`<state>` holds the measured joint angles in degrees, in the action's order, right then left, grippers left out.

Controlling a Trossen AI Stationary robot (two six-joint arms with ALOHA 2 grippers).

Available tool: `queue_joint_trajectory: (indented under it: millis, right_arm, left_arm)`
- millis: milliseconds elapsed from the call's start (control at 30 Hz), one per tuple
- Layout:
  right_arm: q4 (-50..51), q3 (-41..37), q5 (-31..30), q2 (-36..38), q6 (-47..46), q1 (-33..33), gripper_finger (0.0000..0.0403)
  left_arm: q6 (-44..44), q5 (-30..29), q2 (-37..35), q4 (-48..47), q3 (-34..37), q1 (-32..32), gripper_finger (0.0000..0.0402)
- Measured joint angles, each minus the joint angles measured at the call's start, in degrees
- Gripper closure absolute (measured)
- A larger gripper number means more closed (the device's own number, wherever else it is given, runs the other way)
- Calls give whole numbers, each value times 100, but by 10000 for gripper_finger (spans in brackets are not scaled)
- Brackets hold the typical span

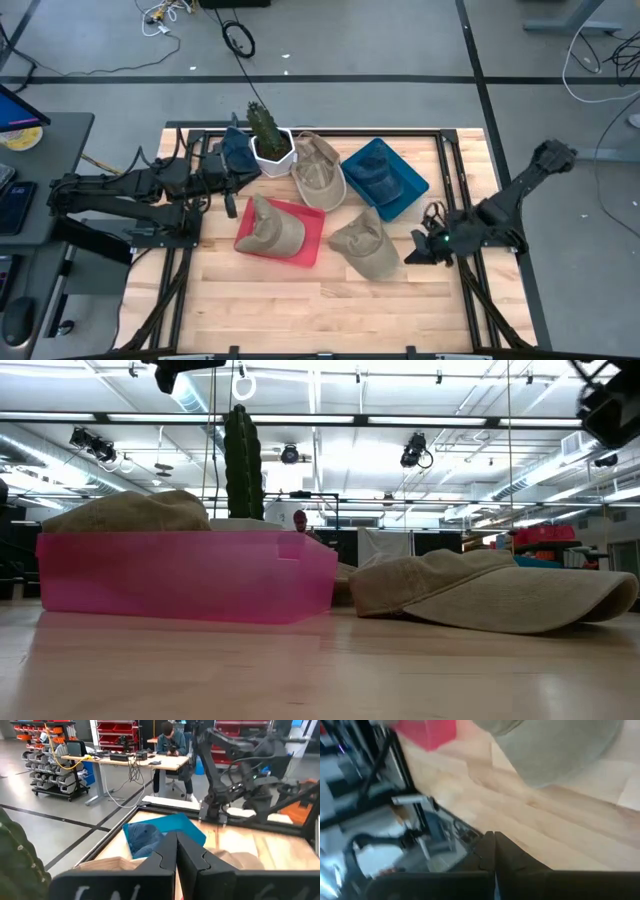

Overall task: Pick & Place hat
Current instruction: Put the bottom brown cap into the red bin

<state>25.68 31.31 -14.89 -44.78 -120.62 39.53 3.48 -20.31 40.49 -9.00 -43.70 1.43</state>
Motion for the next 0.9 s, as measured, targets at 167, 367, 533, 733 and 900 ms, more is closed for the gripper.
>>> queue_joint_trajectory:
  millis: [167, 367, 533, 733, 900]
  right_arm:
    - [369, 478, -981, -847, -828, 718, 403]
    - [1393, 1586, -804, -2067, -834, 760, 403]
    - [1398, 1902, -329, -2636, -681, 759, 403]
    - [-74, 1604, -6, -3040, -682, 759, 376]
    - [-71, 1578, -59, -3181, -683, 759, 316]
  left_arm:
    - [-32, 539, 0, -134, 0, -2, 397]
    - [-221, 773, 0, -280, 0, 0, 397]
    - [-315, 905, 0, -255, -2, -2, 397]
    - [-272, 1360, 0, -253, -2, 0, 397]
    - [-143, 1915, 0, -319, -7, 0, 397]
